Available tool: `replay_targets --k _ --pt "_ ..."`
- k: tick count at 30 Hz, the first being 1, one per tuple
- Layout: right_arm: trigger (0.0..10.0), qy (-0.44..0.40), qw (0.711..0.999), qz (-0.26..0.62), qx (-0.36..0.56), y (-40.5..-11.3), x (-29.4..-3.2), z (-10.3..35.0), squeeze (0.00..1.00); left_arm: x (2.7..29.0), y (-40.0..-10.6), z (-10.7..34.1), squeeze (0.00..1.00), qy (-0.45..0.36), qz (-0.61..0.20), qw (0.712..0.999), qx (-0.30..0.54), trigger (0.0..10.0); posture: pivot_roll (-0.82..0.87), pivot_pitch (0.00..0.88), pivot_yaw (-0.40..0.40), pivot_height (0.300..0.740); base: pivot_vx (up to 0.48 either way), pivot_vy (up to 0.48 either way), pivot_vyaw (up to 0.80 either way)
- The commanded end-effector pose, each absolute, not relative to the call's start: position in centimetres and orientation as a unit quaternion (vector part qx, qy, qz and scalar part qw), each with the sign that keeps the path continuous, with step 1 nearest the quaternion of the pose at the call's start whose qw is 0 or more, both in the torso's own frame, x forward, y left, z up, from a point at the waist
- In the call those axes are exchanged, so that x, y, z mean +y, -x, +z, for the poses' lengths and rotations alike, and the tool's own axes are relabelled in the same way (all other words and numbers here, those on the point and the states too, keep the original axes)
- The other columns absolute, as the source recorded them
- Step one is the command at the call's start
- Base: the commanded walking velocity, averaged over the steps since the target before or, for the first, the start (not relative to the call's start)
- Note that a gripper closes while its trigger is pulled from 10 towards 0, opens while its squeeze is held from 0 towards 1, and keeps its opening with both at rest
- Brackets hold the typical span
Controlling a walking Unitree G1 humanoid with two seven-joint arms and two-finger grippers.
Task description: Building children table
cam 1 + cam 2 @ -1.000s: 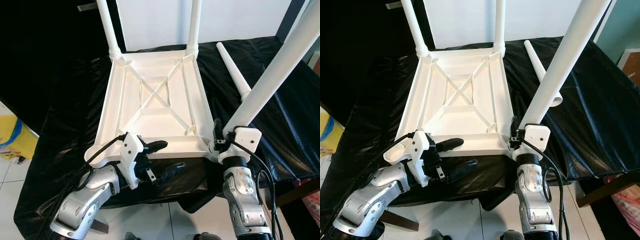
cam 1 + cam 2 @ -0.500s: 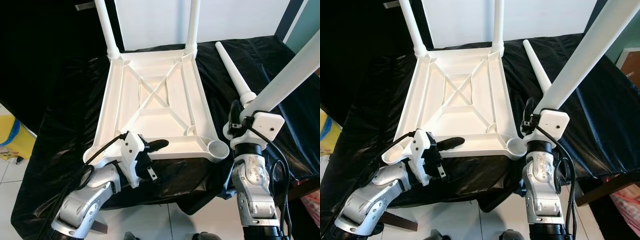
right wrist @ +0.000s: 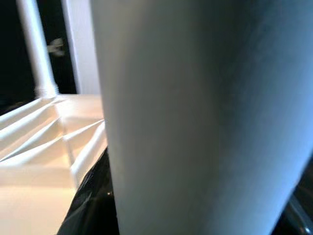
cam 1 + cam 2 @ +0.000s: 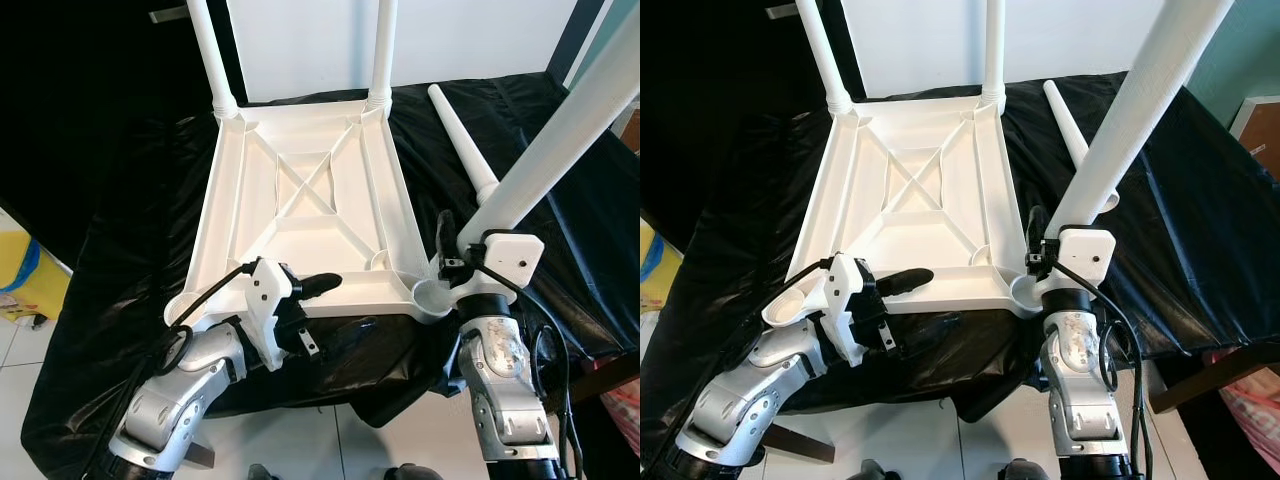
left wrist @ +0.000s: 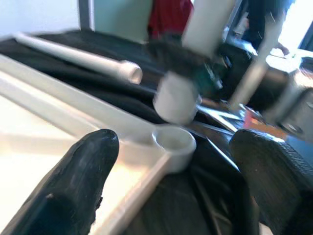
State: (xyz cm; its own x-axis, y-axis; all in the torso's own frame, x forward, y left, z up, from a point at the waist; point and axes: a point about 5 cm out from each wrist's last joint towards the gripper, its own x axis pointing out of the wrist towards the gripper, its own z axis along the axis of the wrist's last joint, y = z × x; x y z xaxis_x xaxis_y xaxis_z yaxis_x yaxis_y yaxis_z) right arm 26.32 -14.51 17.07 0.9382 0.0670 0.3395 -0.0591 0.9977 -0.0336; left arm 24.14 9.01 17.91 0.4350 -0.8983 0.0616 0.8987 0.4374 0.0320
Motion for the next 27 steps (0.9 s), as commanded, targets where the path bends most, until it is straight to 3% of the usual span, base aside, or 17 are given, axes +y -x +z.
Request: replay_targets --k 1,2,12,13,14,15,23,27 --pt "10.0 0.007 0.984 0.052 -0.170 -26.5 -14.3 17.2 0.00 9.1 -24.5 18.2 0.00 0.005 -0.523 0.852 -0.043 10.0 -0.08 0.085 0.033 0.740 0.000 0.000 0.00" --pt "10.0 0.018 0.983 0.077 -0.164 -26.7 -14.6 17.3 0.00 8.6 -24.9 19.0 1.00 0.016 -0.538 0.841 -0.054 10.0 -0.08 0.083 0.030 0.740 0.000 0.000 0.00" --pt "10.0 0.035 0.980 0.133 -0.145 -27.3 -14.8 17.3 0.00 7.7 -25.6 20.1 1.00 0.015 -0.562 0.824 -0.070 10.0 -0.09 0.080 0.031 0.740 0.000 0.000 0.00" --pt "10.0 0.042 0.974 0.179 -0.132 -27.6 -14.8 17.6 0.00 7.1 -26.0 20.7 0.17 0.005 -0.576 0.813 -0.080 10.0 -0.10 0.077 0.031 0.740 0.000 0.000 0.00" --pt "10.0 0.042 0.974 0.179 -0.132 -27.6 -14.8 17.6 0.00 7.1 -26.0 20.7 0.17 0.005 -0.576 0.813 -0.080 10.0 -0.10 0.077 0.031 0.740 0.000 0.000 0.00" --pt "10.0 0.048 0.966 0.226 -0.119 -28.0 -14.9 17.9 0.00 6.3 -26.1 21.2 0.00 -0.005 -0.591 0.802 -0.088 10.0 -0.10 0.078 0.031 0.740 0.000 0.000 0.00" --pt "10.0 0.069 0.924 0.369 -0.079 -28.4 -15.0 18.9 0.00 4.6 -25.8 22.4 0.00 -0.040 -0.638 0.762 -0.106 10.0 -0.10 0.086 0.023 0.740 0.000 0.000 0.00" --pt "10.0 0.084 0.904 0.415 -0.054 -28.2 -15.2 18.7 0.00 4.6 -26.4 23.2 0.00 -0.044 -0.641 0.758 -0.115 10.0 -0.09 0.086 0.015 0.740 0.000 0.000 0.00"
